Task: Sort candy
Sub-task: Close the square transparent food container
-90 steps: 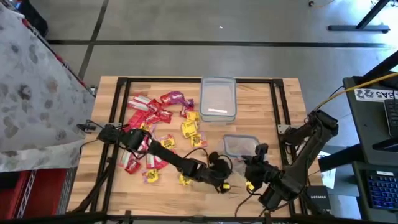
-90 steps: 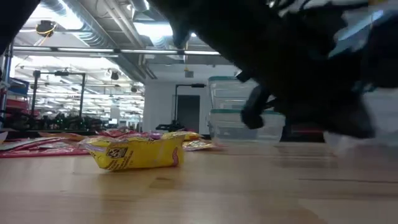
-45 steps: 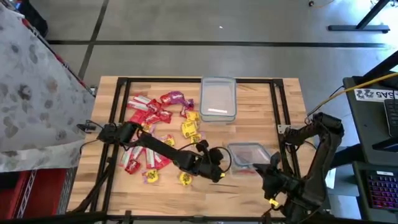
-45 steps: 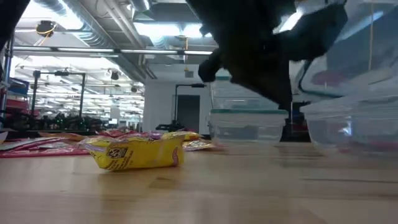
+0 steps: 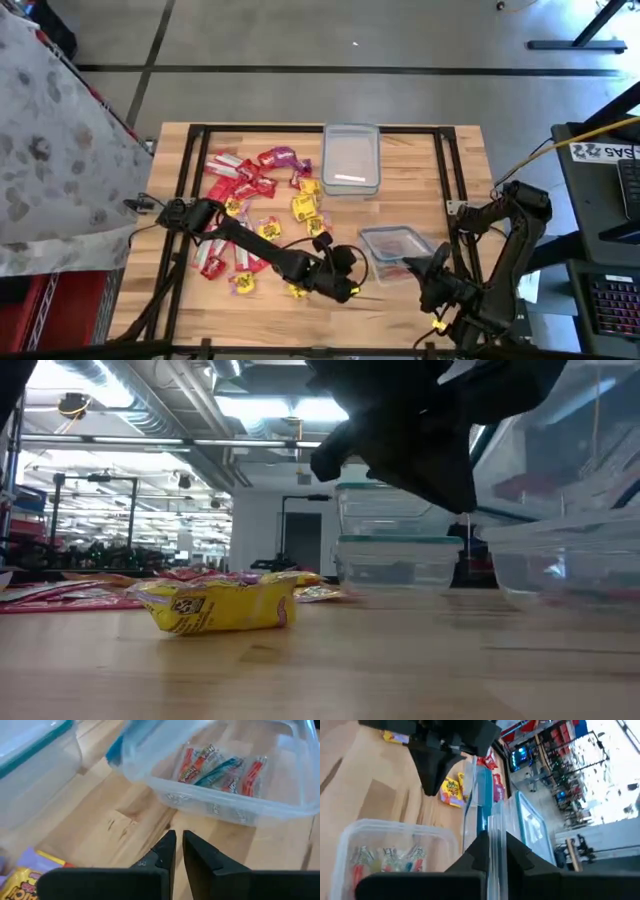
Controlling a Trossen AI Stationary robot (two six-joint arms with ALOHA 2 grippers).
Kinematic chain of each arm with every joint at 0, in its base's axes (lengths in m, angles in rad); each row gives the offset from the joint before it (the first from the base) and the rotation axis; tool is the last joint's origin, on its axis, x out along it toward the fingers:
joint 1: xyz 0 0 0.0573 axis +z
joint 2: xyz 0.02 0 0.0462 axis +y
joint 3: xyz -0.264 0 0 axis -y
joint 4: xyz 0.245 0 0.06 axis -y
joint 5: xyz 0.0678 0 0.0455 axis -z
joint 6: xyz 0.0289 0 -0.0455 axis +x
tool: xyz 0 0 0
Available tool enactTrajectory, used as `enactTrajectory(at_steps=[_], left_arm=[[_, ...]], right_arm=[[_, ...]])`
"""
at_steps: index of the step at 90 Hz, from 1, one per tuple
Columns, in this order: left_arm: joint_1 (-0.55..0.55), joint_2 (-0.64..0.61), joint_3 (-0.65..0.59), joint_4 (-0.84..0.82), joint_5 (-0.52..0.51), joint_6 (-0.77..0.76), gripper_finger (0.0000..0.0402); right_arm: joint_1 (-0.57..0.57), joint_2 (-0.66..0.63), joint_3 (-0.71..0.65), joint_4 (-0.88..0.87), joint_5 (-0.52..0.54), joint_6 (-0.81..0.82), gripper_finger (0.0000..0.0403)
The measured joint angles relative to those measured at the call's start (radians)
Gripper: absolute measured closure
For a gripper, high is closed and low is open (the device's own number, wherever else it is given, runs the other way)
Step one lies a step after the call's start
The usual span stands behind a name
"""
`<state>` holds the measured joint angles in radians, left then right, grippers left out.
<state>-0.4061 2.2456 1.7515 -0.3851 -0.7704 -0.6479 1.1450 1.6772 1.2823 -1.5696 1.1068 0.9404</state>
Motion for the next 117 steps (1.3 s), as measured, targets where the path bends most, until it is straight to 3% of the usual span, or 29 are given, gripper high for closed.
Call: enactTrajectory(at_steps=[21, 43, 53, 101, 117], left_arm=[[0.000, 0.000, 0.000, -0.003, 0.000, 0.000, 0.0385], [0.001, 0.000, 0.000, -0.003, -0.001, 0.000, 0.0385], [0.001, 0.000, 0.000, -0.001, -0.002, 0.000, 0.0385], [0.001, 0.001, 0.000, 0.000, -0.002, 0.020, 0.0385], [0.001, 0.001, 0.000, 0.000, -0.002, 0.020, 0.0385]], right_arm=[[0.014, 0.000, 0.000, 0.008, -0.077, -0.111, 0.0401], [0.014, 0.000, 0.000, 0.129, -0.130, -0.186, 0.0391], [0.014, 0.001, 0.000, 0.162, -0.146, -0.190, 0.0390], [0.012, 0.001, -0.001, 0.290, -0.410, -0.191, 0.0386], [0.011, 0.001, -0.002, 0.339, -0.413, -0.190, 0.0386]])
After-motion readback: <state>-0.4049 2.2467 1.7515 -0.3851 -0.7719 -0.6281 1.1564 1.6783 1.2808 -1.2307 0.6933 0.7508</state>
